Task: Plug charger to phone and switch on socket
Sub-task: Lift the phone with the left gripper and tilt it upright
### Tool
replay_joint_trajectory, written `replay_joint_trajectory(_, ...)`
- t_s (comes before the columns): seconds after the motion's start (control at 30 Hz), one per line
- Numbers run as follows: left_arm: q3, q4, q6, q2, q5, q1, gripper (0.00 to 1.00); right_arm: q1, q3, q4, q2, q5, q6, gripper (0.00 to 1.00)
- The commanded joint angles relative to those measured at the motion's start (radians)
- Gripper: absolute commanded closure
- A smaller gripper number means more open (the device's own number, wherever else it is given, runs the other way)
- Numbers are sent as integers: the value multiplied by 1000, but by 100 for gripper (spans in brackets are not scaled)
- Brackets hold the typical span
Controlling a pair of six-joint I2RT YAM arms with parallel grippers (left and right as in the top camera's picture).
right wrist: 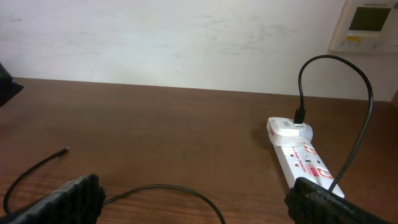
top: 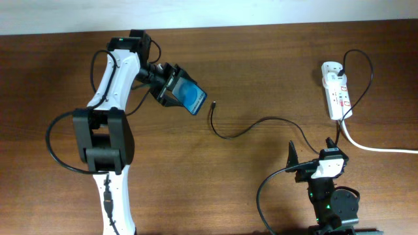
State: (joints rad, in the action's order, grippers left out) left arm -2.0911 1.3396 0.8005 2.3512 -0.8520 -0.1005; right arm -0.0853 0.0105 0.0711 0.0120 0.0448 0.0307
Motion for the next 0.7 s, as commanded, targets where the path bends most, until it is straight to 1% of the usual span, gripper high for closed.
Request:
replay_joint_trajectory(0.0, -32, 33, 52, 5, -212, 3, 100, -6, -5, 7, -5, 16, -1, 2)
replay_joint_trajectory(0.13, -32, 136, 68, 5, -332, 3, 100, -6, -5, 6, -5, 16, -1, 2)
replay_joint_trajectory(0.23, -32, 175, 72, 5, -430, 3, 100, -6, -5, 7, -5, 16, -1, 2)
replay_joint_trajectory(0.27, -32, 187, 83, 5, -443, 3, 100, -6, -5, 7, -5, 16, -1, 2)
replay_joint_trajectory(0.33, -32, 223, 147, 5, -456, 5, 100, -6, -5, 7, -5, 16, -1, 2)
replay_joint_trajectory(0.37, -32, 222, 153, 5, -487, 5, 100, -6, -5, 7, -5, 16, -1, 2)
replay_joint_trajectory(0.5, -32, 222, 279, 5, -499, 32, 100, -6, -5, 7, -5, 16, -1, 2)
replay_joint_trajectory(0.57, -32, 217, 310, 5, -499, 56, 100, -6, -5, 7, -5, 16, -1, 2)
replay_joint_trajectory(0.67, -32, 217, 308, 5, -495, 79, 100, -6, -5, 7, -5, 16, -1, 2)
